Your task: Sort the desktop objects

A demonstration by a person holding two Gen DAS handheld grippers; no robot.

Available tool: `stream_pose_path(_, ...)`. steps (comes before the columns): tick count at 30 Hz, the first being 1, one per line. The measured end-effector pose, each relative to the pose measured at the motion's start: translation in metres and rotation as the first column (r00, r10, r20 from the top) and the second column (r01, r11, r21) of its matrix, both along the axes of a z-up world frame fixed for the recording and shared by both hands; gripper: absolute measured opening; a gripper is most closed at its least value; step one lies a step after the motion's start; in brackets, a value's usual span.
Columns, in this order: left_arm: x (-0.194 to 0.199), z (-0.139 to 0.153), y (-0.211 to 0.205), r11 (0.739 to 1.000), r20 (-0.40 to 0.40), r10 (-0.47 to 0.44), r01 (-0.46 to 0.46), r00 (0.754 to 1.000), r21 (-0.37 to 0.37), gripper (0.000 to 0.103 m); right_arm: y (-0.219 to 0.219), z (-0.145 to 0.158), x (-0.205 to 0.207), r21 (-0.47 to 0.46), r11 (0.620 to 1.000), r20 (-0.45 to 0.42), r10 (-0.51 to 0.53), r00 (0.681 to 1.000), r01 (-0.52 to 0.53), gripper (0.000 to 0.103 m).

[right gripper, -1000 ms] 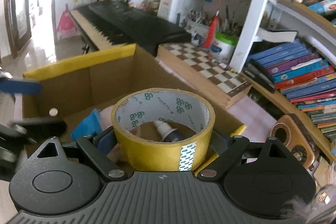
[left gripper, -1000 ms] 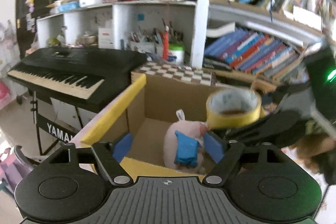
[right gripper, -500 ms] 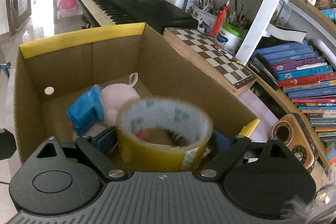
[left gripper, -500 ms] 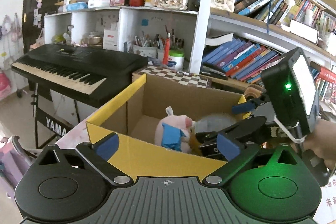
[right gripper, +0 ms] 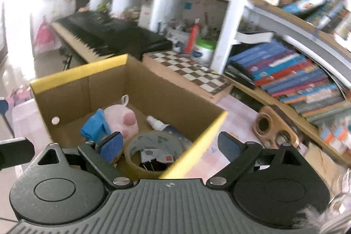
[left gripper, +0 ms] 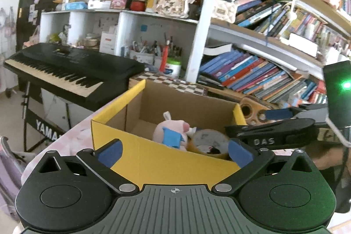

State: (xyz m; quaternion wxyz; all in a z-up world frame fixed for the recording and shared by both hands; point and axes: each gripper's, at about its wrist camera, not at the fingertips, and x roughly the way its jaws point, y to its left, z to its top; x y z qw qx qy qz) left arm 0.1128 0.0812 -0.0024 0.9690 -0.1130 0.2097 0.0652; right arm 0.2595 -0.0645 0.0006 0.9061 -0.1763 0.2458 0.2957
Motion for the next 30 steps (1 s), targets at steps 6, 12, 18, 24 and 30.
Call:
stream_pose_path(6, -0.015, 0.000, -0.002, 0.998, 0.007, -0.060, 0.060, 0.998, -0.014, 0.103, -0.036, 0.005, -0.038, 0.103, 0.982, -0.050, -0.156, 0.986, 0.161, 0.094)
stream_pose_path(12, -0.034, -0.001, -0.004, 0.994, 0.014, -0.109, 0.109, 0.994, -0.027, 0.103, -0.067, 0.003, -0.089, 0.145, 0.947, -0.056, -0.283, 0.958, 0.288, 0.093)
stream_pose_path(18, -0.052, 0.000, -0.006, 0.989, 0.002, -0.150, 0.150, 0.989, -0.014, 0.103, -0.088, -0.007, -0.142, 0.161, 0.910, -0.066, -0.375, 0.925, 0.381, 0.093)
stream_pose_path(24, -0.065, -0.002, -0.010, 0.970, -0.010, -0.242, 0.241, 0.970, -0.031, 0.103, -0.099, -0.015, -0.177, 0.164, 0.869, -0.112, -0.453, 0.885, 0.466, 0.093)
stream_pose_path(30, -0.076, -0.004, -0.023, 0.959, -0.019, -0.282, 0.282, 0.959, -0.007, 0.103, -0.108, -0.018, -0.202, 0.167, 0.841, -0.135, -0.497, 0.857, 0.514, 0.094)
